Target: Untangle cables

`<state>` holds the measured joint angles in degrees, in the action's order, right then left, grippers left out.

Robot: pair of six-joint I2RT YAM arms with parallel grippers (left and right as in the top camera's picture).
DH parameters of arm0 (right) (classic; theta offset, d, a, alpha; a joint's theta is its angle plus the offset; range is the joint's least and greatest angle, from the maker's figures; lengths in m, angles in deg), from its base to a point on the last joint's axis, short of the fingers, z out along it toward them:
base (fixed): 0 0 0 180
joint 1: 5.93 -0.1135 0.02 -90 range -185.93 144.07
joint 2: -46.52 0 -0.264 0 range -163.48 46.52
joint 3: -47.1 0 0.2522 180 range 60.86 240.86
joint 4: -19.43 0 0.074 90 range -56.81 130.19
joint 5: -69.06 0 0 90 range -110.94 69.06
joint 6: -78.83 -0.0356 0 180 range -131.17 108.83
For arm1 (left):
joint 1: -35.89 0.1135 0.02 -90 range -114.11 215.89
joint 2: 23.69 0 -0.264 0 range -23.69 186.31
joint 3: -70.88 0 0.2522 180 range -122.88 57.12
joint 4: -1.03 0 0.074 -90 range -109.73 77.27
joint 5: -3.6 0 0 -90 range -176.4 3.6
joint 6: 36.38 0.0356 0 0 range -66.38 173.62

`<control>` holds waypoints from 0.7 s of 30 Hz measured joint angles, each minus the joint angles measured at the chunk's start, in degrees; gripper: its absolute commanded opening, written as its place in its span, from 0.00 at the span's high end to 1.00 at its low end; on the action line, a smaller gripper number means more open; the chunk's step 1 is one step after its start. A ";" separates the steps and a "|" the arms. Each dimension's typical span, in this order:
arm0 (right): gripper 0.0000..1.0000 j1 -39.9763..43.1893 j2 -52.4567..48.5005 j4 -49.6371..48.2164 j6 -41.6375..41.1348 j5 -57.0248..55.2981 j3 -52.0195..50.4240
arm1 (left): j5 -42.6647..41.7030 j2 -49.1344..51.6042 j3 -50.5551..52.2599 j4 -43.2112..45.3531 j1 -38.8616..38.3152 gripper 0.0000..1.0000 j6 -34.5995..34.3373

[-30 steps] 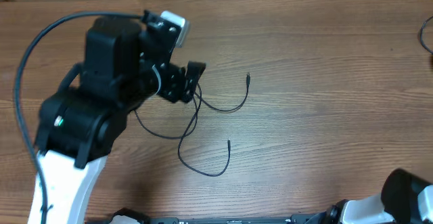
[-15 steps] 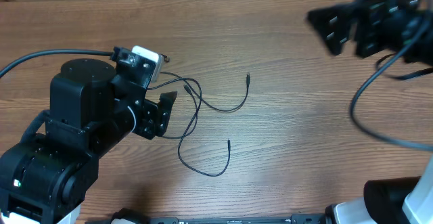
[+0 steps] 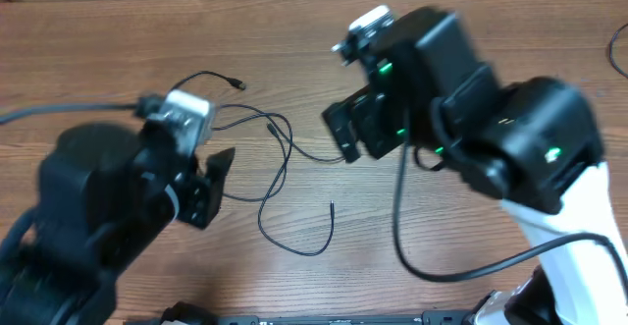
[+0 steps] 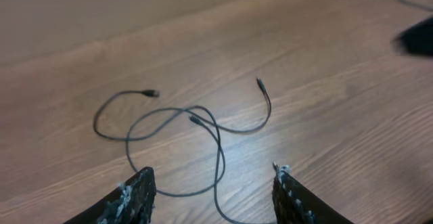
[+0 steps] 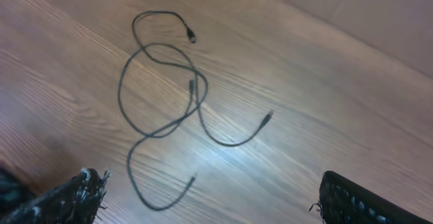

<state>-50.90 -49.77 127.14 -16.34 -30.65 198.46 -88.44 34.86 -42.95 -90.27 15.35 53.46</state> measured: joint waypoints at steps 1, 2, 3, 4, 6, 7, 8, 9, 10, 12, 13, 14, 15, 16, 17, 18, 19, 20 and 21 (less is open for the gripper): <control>0.00 -0.74 0.00 -0.42 -1.55 -0.68 -0.68 | 0.20 -1.20 0.55 0.13 0.00 0.46 -0.17; 0.00 -1.11 0.00 -0.76 -2.93 -1.29 -1.33 | 0.22 -2.19 1.22 0.09 0.00 0.46 -0.31; 0.00 -1.46 0.00 -1.05 -4.46 -1.86 -2.23 | 0.24 -3.37 2.27 0.13 0.00 0.47 -0.59; 0.00 -1.86 0.00 -1.20 -5.86 -2.43 -3.06 | 0.28 -4.37 3.48 0.09 0.00 0.47 -1.03; 0.00 -2.89 0.00 -1.40 -8.46 -3.76 -5.05 | 0.46 -5.81 6.45 0.22 0.00 0.47 -1.55; 0.00 -3.82 0.00 -1.36 -9.90 -4.96 -6.14 | 0.63 -6.36 8.22 0.33 0.00 0.47 -1.84; 0.00 -5.07 0.00 -1.29 -11.08 -6.19 -7.15 | 0.68 -6.82 10.12 0.37 0.00 0.47 -2.36; 0.00 -6.58 -0.02 -1.27 -12.50 -7.74 -8.15 | 0.85 -7.32 12.17 0.66 0.00 0.47 -2.95; 0.00 -8.13 -0.02 -0.81 -13.79 -9.53 -8.96 | 1.01 -7.78 14.16 1.09 0.00 0.47 -3.50; 0.00 -10.73 -0.04 1.25 -16.81 -13.42 -10.03 | 1.16 -9.11 18.36 2.78 0.00 0.45 -4.83; 0.00 -11.61 -0.04 2.10 -18.12 -15.06 -10.32 | 1.27 -10.05 20.85 3.82 0.00 0.44 -5.70; 0.00 -12.02 -0.04 2.51 -19.23 -16.41 -10.34 | 1.27 -10.88 22.91 4.68 0.00 0.43 -6.40; 0.00 -12.15 -0.04 2.84 -20.39 -17.55 -10.34 | 1.27 -11.87 25.22 5.60 0.00 0.42 -7.26; 0.00 -12.13 0.00 3.02 -21.49 -18.80 -10.34 | 1.27 -12.94 27.78 6.97 0.00 0.40 -8.22; 0.00 -12.07 0.02 3.13 -22.18 -19.63 -10.34 | 1.25 -13.77 29.83 8.20 0.00 0.38 -9.07; 0.00 -12.02 0.15 3.15 -22.84 -20.46 -10.34 | 1.20 -14.43 31.71 9.46 0.00 0.37 -10.21; 0.00 -12.02 0.37 3.10 -23.45 -21.18 -10.36 | 1.03 -14.99 33.97 11.02 0.00 0.37 -11.85; 0.00 -12.02 0.74 2.91 -23.80 -21.53 -10.43 | 0.48 -15.10 35.71 13.14 0.00 0.37 -13.51; 0.00 -12.02 1.33 2.62 -24.13 -21.99 -10.45 | -0.31 -15.28 37.64 16.15 0.00 0.35 -14.91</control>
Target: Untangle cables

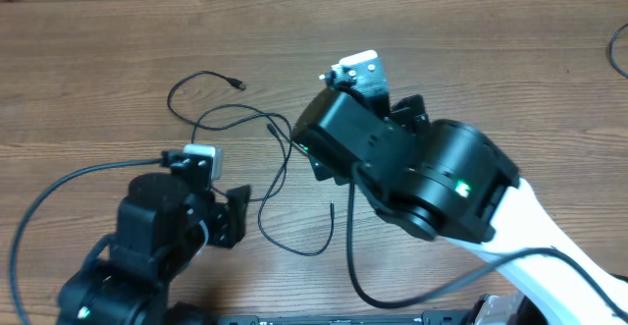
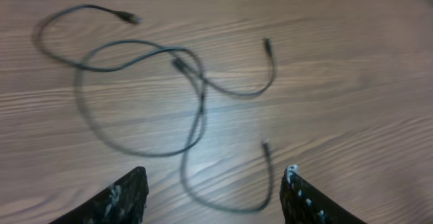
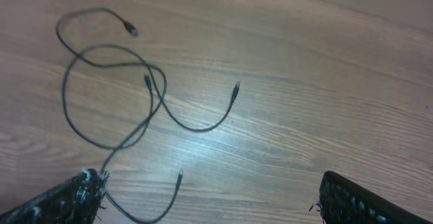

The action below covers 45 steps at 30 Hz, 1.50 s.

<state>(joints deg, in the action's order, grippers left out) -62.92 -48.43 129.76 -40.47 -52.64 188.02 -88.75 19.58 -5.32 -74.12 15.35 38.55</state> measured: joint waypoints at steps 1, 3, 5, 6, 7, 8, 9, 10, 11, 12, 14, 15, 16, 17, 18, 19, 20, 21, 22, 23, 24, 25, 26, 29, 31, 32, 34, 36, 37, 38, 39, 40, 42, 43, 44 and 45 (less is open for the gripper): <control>0.00 0.00 0.61 -0.11 -0.28 -0.22 0.00 | -1.11 0.04 1.57 2.67 0.00 0.34 -1.22; 0.00 0.00 2.10 -0.11 -0.59 -0.74 0.00 | -3.06 0.20 4.11 6.82 0.00 0.33 -2.86; 0.00 0.00 3.54 0.33 -0.74 -1.60 0.00 | -4.42 0.35 5.75 9.29 0.00 0.33 -4.07; 0.00 0.00 4.28 0.57 -0.70 -1.99 0.00 | -4.87 0.35 6.32 10.23 0.00 0.33 -4.46; 0.00 0.09 4.83 0.57 -0.70 -2.27 0.00 | -5.25 0.35 6.95 11.21 0.00 0.33 -4.74; 0.00 0.26 5.20 0.57 -0.66 -2.45 0.00 | -5.55 0.35 7.52 12.02 0.00 0.32 -5.05; 0.00 0.44 5.35 0.57 -0.66 -2.67 0.00 | -5.70 0.39 8.15 12.68 0.00 0.31 -5.49; 0.00 0.83 5.40 0.52 -0.61 -2.75 0.00 | -5.90 0.52 8.98 13.35 0.00 0.30 -5.88; 0.00 1.33 5.38 0.48 -0.61 -2.91 0.00 | -6.05 0.81 9.73 13.92 0.00 0.27 -6.08; 0.00 1.88 5.33 0.28 -0.63 -3.04 0.00 | -6.10 1.25 10.62 14.58 0.00 0.26 -6.27; 0.00 3.26 5.33 -0.70 -0.55 -3.19 0.00 | -6.51 2.73 12.66 16.81 0.00 0.22 -6.93; 0.00 3.85 5.33 -1.29 -0.48 -3.26 0.00 | -6.69 3.76 13.42 17.62 0.00 0.22 -7.13; 0.00 4.90 5.33 -2.25 -0.46 -3.28 0.00 | -7.02 5.42 14.40 18.95 0.00 0.22 -7.08; 0.00 5.86 5.33 -3.10 -0.48 -3.28 0.00 | -7.48 8.00 15.34 20.33 0.00 0.22 -7.02; 0.00 6.58 5.33 -4.02 -0.48 -3.28 0.00 | -7.91 9.97 15.72 22.27 -0.02 0.21 -6.78; 0.00 6.95 5.33 -4.39 -0.46 -3.23 0.00 | -8.13 11.06 15.80 23.82 -0.07 0.21 -6.38; 0.00 7.74 5.33 -5.20 -0.33 -3.23 0.00 | -8.41 13.81 15.82 27.91 -0.39 0.18 -5.60; 0.00 8.04 5.33 -5.44 -0.24 -3.26 0.00 | -8.63 16.46 15.72 30.60 -0.74 0.18 -4.90; 0.00 8.37 5.33 -5.66 0.28 -3.23 0.00 | -8.74 18.99 15.69 32.46 -1.14 0.17 -4.22; 0.00 8.66 5.33 -5.64 0.66 -3.21 0.00 | -8.87 21.66 15.69 34.18 -1.46 0.16 -3.34; 0.00 8.63 5.33 -5.68 0.90 -3.17 0.00 | -9.01 23.85 15.69 35.45 -1.79 0.16 -2.67; 0.00 8.63 5.33 -5.62 1.29 -3.08 0.00 | -9.09 26.38 15.69 36.92 -2.03 0.16 -1.75; 0.00 8.61 5.33 -5.55 1.66 -3.02 0.00 | -9.20 28.44 15.72 37.94 -2.21 0.16 -1.16; 0.00 8.61 5.33 -5.57 2.60 -2.84 0.00 | -9.35 33.18 15.78 40.24 -2.27 0.17 0.00; 0.00 8.61 5.44 -5.75 2.89 -2.71 0.00 | -9.62 35.08 15.80 40.70 -2.27 0.20 0.44; 0.00 8.61 5.53 -5.84 3.04 -2.62 0.00 | -9.73 36.02 15.80 40.94 -2.27 0.21 0.61; 0.00 8.61 5.86 -6.21 3.23 -2.62 0.00 | -9.92 37.33 15.80 40.98 -2.27 0.27 0.72; 0.00 8.61 6.23 -6.40 3.45 -2.60 0.00 | -9.90 38.27 15.80 41.09 -2.27 0.33 1.16; 0.00 8.61 6.47 -6.49 3.43 -2.60 0.00 | -9.90 38.62 15.80 41.11 -2.27 0.33 1.51; 0.00 8.63 6.64 -6.49 3.48 -2.60 0.00 | -9.92 39.04 15.80 41.22 -2.27 0.32 1.77; 0.00 8.61 6.86 -6.49 3.50 -2.60 0.00 | -9.92 39.39 15.80 41.33 -2.27 0.31 1.88; 0.00 8.61 6.99 -6.51 3.54 -2.60 0.00 | -9.92 39.69 15.80 41.31 -2.27 0.30 1.99; 0.00 8.61 7.17 -6.51 3.65 -2.60 0.00 | -9.88 40.30 15.80 41.27 -2.27 0.29 2.01; 0.00 8.61 7.19 -6.51 3.65 -2.60 0.00 | -9.81 40.59 15.80 41.00 -2.27 0.28 2.01; 0.00 8.63 7.19 -6.49 3.67 -2.58 0.00 | -9.40 40.92 15.80 40.46 -2.27 0.28 2.03; 0.00 8.63 7.23 -6.54 3.65 -2.60 0.00 | -8.13 41.64 15.80 39.85 -2.27 0.28 2.03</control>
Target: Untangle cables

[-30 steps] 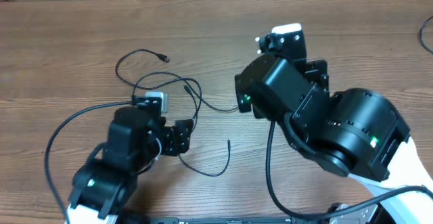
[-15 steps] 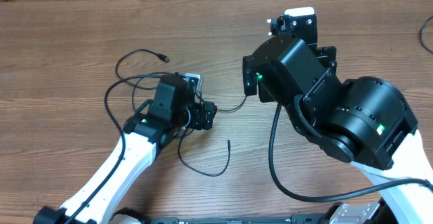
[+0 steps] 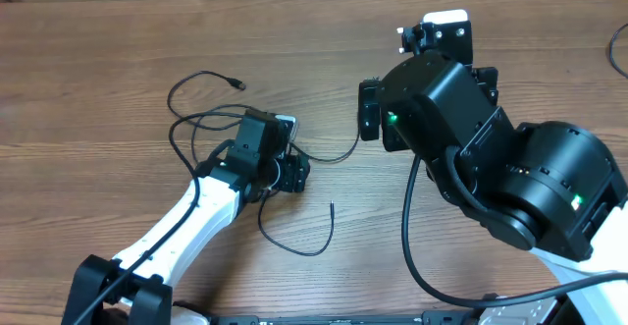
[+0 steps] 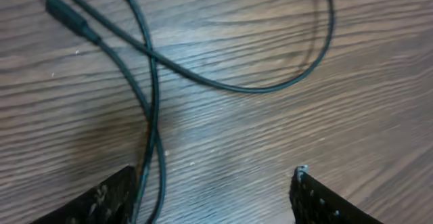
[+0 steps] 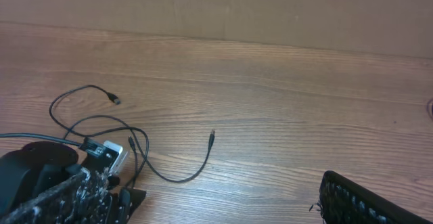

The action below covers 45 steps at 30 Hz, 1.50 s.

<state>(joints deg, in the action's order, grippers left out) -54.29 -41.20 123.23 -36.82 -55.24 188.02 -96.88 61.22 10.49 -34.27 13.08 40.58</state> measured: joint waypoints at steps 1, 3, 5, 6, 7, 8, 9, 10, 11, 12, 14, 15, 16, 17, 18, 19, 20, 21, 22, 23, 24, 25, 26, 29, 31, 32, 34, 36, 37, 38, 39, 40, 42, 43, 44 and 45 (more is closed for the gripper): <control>0.00 -0.02 0.04 0.00 0.15 0.00 0.00 | 2.19 0.85 0.00 -0.44 0.00 0.31 0.00; 0.00 -0.02 0.13 0.02 0.24 0.00 0.00 | 4.96 3.21 0.00 -0.79 0.00 0.32 0.04; 0.00 -0.02 0.48 0.00 0.24 0.00 0.00 | 6.34 6.40 0.00 -0.52 -0.09 0.43 0.15; 0.00 0.00 0.70 0.02 0.24 0.00 0.00 | 6.64 7.61 0.00 -0.50 -0.09 0.44 0.17; 0.00 -0.02 1.07 0.00 0.24 0.02 0.00 | 6.71 8.35 0.00 -0.52 -0.09 0.50 0.44; 0.00 -0.02 1.38 0.02 0.24 0.00 0.00 | 6.71 9.57 0.00 -0.46 -0.09 0.60 0.42; 0.00 -0.02 1.77 0.07 0.22 0.00 0.00 | 6.80 9.88 0.02 -0.33 -0.11 0.96 0.70; 0.00 -0.02 2.21 0.02 0.24 -0.02 0.00 | 6.91 9.94 0.02 0.22 -0.09 0.96 1.05; 0.00 0.00 2.58 0.04 0.26 0.00 0.00 | 6.91 9.94 0.04 0.57 -0.09 0.96 1.11; 0.00 -0.02 2.71 0.02 0.24 -0.02 0.00 | 6.91 9.94 0.04 0.76 -0.09 0.96 1.27; 0.00 -0.02 2.82 0.04 0.26 -0.04 0.00 | 6.91 9.94 0.04 1.49 -0.11 0.96 1.22; 0.00 -0.02 2.82 0.07 0.24 -0.13 0.00 | 6.88 9.94 0.04 1.53 -0.11 0.96 1.22; 0.00 -0.02 2.82 0.04 0.24 -0.66 0.00 | 6.82 9.94 0.04 1.44 -0.09 0.96 1.20; 0.00 0.00 2.82 -0.11 0.28 -1.97 0.00 | 6.62 9.94 -0.04 1.18 -0.09 0.96 1.03; 0.00 0.13 2.82 -0.96 0.37 -2.82 0.00 | 6.47 9.94 -0.61 -0.35 -0.11 0.96 0.50; 0.00 1.51 2.82 -2.75 0.44 -3.67 -0.02 | 6.45 9.88 -2.75 -5.09 -0.11 0.96 -0.31; 0.00 4.09 2.82 -4.76 0.92 -3.87 0.00 | 6.40 9.57 -6.10 -10.62 -0.11 0.96 -0.57; 0.00 8.76 2.80 -6.88 1.75 -3.41 0.00 | 6.40 8.79 -11.76 -16.44 -0.11 0.96 -0.50; 0.00 11.06 2.69 -7.52 1.99 -2.45 0.00 | 6.45 8.22 -14.84 -19.10 -0.09 0.96 -0.46; 0.00 14.12 2.51 -8.59 2.25 -0.55 0.02 | 6.45 7.96 -19.06 -23.69 -0.09 0.96 -0.44; 0.00 19.37 2.21 -9.22 2.75 2.71 0.02 | 6.40 6.51 -28.04 -30.14 -0.09 0.96 -0.13; 0.00 21.66 1.84 -9.42 3.98 5.16 0.02 | 6.43 5.42 -31.76 -32.24 -0.09 0.96 0.13; 0.00 23.74 1.36 -9.49 6.40 9.68 0.02 | 6.36 4.98 -37.59 -37.94 -0.11 0.96 0.72; 0.00 26.53 -2.95 -9.60 15.56 25.27 0.02 | 4.61 1.25 -56.78 -47.76 -0.11 0.96 3.67; 0.00 26.58 -8.37 -11.67 17.22 29.53 0.09 | 1.44 3.37 -73.94 -56.89 -0.11 0.96 5.62; 0.00 26.58 -10.40 -12.70 17.77 31.32 0.02 | 0.63 2.97 -79.78 -59.60 -0.11 0.96 6.12; 0.00 26.69 -13.22 -15.56 19.15 36.04 -0.02 | -2.05 2.14 -91.06 -62.05 -0.11 0.96 7.10; 0.00 26.97 -14.80 -17.44 19.91 40.22 -0.02 | -3.96 1.38 -97.09 -62.47 -0.11 0.96 7.32; 0.00 27.19 -15.13 -17.57 19.96 41.05 -0.02 | -4.20 1.33 -98.31 -62.58 -0.11 0.96 7.34; 0.00 27.56 -15.76 -17.49 20.09 42.88 -0.02 | -4.52 1.40 -99.91 -62.49 -0.11 0.96 7.34; 0.00 27.89 -16.22 -17.49 20.20 44.06 -0.02 | -4.72 1.51 -101.29 -62.12 -0.11 0.96 7.32; 0.00 28.15 -16.65 -17.55 20.17 44.74 -0.02 | -5.18 1.53 -102.33 -61.64 -0.09 0.96 7.32; 0.00 28.46 -17.79 -18.36 20.35 46.34 -0.02 | -6.27 1.57 -104.19 -60.35 -0.11 0.96 7.28; 0.00 28.44 -18.38 -18.45 20.37 46.84 -0.02 | -6.97 1.57 -105.20 -59.04 -0.11 0.96 7.28; 0.00 28.46 -19.12 -18.40 20.39 47.65 -0.02 | -7.26 1.57 -105.74 -58.51 -0.11 0.96 7.28; 0.00 28.46 -20.59 -18.40 20.55 49.07 -0.02 | -7.74 1.57 -106.64 -57.68 -0.11 0.96 7.28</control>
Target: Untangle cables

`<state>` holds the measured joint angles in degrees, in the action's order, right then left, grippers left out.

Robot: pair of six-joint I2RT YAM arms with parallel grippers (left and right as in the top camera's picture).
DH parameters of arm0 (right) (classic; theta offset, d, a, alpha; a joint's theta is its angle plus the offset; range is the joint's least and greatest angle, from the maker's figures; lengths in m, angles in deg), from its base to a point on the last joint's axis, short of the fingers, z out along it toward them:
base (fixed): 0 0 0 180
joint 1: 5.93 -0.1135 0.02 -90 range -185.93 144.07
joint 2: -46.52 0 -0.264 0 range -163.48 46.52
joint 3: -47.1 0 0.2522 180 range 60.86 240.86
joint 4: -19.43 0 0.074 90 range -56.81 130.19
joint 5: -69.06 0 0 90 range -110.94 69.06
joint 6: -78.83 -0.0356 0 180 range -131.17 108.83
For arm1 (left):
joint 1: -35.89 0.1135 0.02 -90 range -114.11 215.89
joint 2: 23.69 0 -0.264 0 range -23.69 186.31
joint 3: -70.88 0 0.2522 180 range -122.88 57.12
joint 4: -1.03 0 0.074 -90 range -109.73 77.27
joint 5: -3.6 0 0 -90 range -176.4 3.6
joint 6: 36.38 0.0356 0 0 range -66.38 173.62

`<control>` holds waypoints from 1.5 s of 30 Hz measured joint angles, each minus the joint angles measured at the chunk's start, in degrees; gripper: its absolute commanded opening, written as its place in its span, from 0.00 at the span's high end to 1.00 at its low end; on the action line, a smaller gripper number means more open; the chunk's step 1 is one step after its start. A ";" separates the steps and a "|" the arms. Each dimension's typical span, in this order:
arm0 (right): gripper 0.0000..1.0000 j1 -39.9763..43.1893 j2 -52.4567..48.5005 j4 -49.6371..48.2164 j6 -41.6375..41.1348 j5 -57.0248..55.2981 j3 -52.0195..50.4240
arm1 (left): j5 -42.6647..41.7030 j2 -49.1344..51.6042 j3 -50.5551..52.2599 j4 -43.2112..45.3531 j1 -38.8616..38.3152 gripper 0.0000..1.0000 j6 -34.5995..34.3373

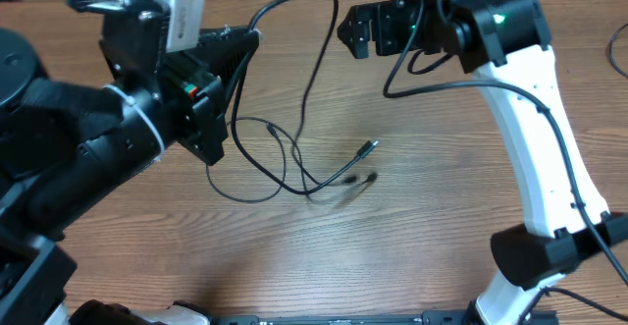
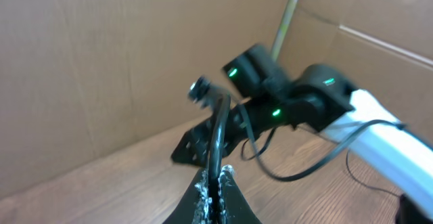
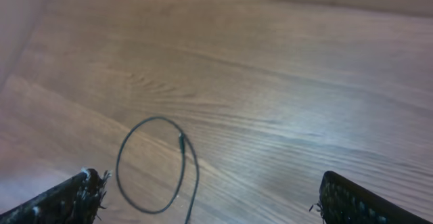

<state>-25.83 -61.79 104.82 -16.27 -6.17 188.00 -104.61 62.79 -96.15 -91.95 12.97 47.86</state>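
Observation:
My left gripper is shut on a thin black cable, whose short end curves up to a plug. In the overhead view that gripper is raised high. The cable arcs from it and hangs down to a tangle of loops. A plug end is lifted above its shadow. My right gripper is at the far side, open and holding nothing. In the right wrist view its fingers stand wide apart, with a cable loop below.
A wooden table carries everything. Cardboard walls stand behind it. The right arm's own black cable hangs beside it. Another dark cable shows at the right edge.
My left gripper was open low over the crossing cables; now it is shut on one cable and raised high, most of the tangle hanging from it. The right gripper, still open, moved to the far edge.
Both grippers stood open above the tangled cables lying flat on the table. The left then sat nearer the front, the right over the cables. Later the left was down at the crossing with the right withdrawn. Now the left holds a cable aloft.

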 measured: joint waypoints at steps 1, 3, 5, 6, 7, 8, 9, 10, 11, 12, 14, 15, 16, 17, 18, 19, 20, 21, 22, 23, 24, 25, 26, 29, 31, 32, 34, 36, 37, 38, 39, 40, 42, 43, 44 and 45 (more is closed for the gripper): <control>0.00 0.00 -1.77 -0.11 0.17 1.84 0.00 | -0.37 0.00 -0.70 1.07 0.00 0.96 -0.02; 0.00 0.00 -4.13 -0.57 0.39 3.32 0.00 | -0.44 0.04 -0.87 4.66 0.00 0.96 -0.02; 0.00 0.00 -4.70 -1.18 0.98 4.04 -0.02 | 1.60 0.04 -0.92 5.25 0.00 0.96 -0.02; 0.00 0.00 -4.70 -2.51 1.29 4.90 -0.02 | 3.50 0.13 -1.05 3.48 0.00 0.96 0.02; 0.00 0.00 -4.70 -3.85 1.73 6.69 0.00 | 8.90 0.74 -1.22 -0.17 0.00 0.96 0.42; 0.00 0.04 -4.70 -4.11 1.86 7.45 0.00 | 10.60 1.18 -1.29 -0.63 0.00 0.96 0.48; 0.00 0.61 -4.70 -5.16 2.14 10.21 0.48 | 15.54 2.75 -1.40 -3.23 0.00 0.96 1.55; 0.00 1.97 -4.70 -6.23 4.68 16.46 1.79 | 17.62 4.07 -1.40 -3.41 0.00 0.96 2.08; 0.00 2.95 -4.63 -6.64 6.40 20.22 2.69 | 19.39 6.38 -1.38 -2.91 0.00 0.96 3.43; 0.02 4.57 -4.13 -6.88 11.04 28.96 3.06 | 19.32 7.80 -1.27 -1.73 0.00 0.96 4.57; 0.04 5.53 -3.91 -6.88 18.12 46.21 3.06 | 18.18 8.70 -1.18 -1.55 0.00 0.96 6.67; 0.09 5.27 -3.91 -7.45 19.34 50.10 3.06 | 17.75 8.81 -1.18 -1.57 0.00 0.96 6.99; 0.11 4.15 -3.82 -8.72 21.44 56.24 3.06 | 15.65 9.60 -1.25 -1.57 0.00 0.96 7.19; 0.13 3.28 -3.80 -9.99 21.77 58.01 3.10 | 13.49 10.60 -1.25 -1.57 0.00 0.96 7.19; 0.12 2.08 -3.80 -12.66 22.36 60.11 3.17 | 11.37 12.41 -1.29 -2.12 -0.26 0.96 5.35; 0.09 1.73 -3.80 -14.08 22.49 60.67 3.21 | 10.73 13.49 -1.27 -2.40 -0.66 0.96 4.24; 0.02 1.49 -3.80 -14.99 22.67 61.27 3.23 | 10.08 14.67 -1.27 -2.38 -1.29 0.96 3.06; 0.02 1.46 -3.76 -16.06 22.84 61.40 3.34 | 9.62 15.63 -1.16 -2.01 -1.88 0.96 2.21; 0.00 1.75 -3.72 -16.11 22.73 60.54 3.34 | 9.46 15.72 -1.11 -1.79 -2.14 0.96 1.77; 0.00 2.34 -3.69 -16.13 22.62 58.95 3.37 | 9.90 15.50 -1.09 -1.16 -2.10 0.96 1.36; 0.00 3.34 -3.69 -15.96 22.29 56.96 3.37 | 10.60 15.10 -1.09 -1.03 -2.05 0.96 1.36; 0.00 4.92 -3.69 -15.63 22.05 54.29 3.37 | 11.72 14.36 -1.09 -1.03 -1.81 0.96 1.42; 0.00 7.34 -3.69 -14.60 21.79 50.66 3.37 | 13.66 12.98 -1.09 -1.01 -1.46 0.96 1.46; 0.00 10.03 -3.69 -14.49 23.15 45.90 3.37 | 16.33 9.16 -1.29 -2.08 -1.33 0.96 0.26; 0.00 9.75 -3.69 -15.89 23.80 44.57 3.37 | 14.60 8.81 -1.44 -4.02 -1.31 0.96 -3.17; 0.00 9.25 -3.69 -16.85 24.00 44.33 3.37 | 13.35 8.94 -1.44 -4.46 -1.33 0.96 -5.03; 0.00 7.37 -3.69 -18.45 24.37 44.65 3.37 | 11.30 9.60 -1.44 -4.70 -1.33 0.96 -9.35; 0.00 4.90 -3.69 -19.80 24.41 45.75 3.37 | 10.64 10.03 -1.42 -4.81 -1.33 0.96 -12.41; 0.00 4.28 -3.69 -19.85 24.44 45.92 3.37 | 10.36 10.08 -1.42 -4.81 -1.33 0.96 -13.42; 0.00 3.17 -3.69 -20.50 24.44 47.54 3.37 | 10.25 10.12 -1.42 -4.76 -1.33 0.96 -14.05; 0.00 2.86 -3.69 -20.90 24.41 48.35 3.37 | 10.21 10.19 -1.42 -4.72 -1.33 0.96 -14.53; 0.00 2.49 -3.69 -21.81 24.39 49.64 3.37 | 9.88 10.49 -1.44 -4.37 -1.33 0.96 -15.04; 0.18 2.14 -3.69 -24.98 23.02 51.41 3.37 | 8.41 11.58 -1.44 -3.80 -1.33 0.96 -15.37; 0.45 2.05 -3.67 -26.25 22.23 51.95 3.37 | 7.02 12.76 -1.44 -3.39 -1.33 0.96 -15.78; 0.94 2.05 -3.67 -26.91 21.57 52.22 3.37 | 6.23 13.55 -1.44 -2.80 -1.49 0.96 -16.06; 0.96 2.05 -3.65 -27.32 21.40 52.37 3.37 | 5.49 14.38 -1.44 -1.33 -1.84 0.96 -16.41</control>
<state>-23.77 -65.44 77.50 5.13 46.20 191.36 -99.13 77.17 -97.60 -93.29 11.13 31.45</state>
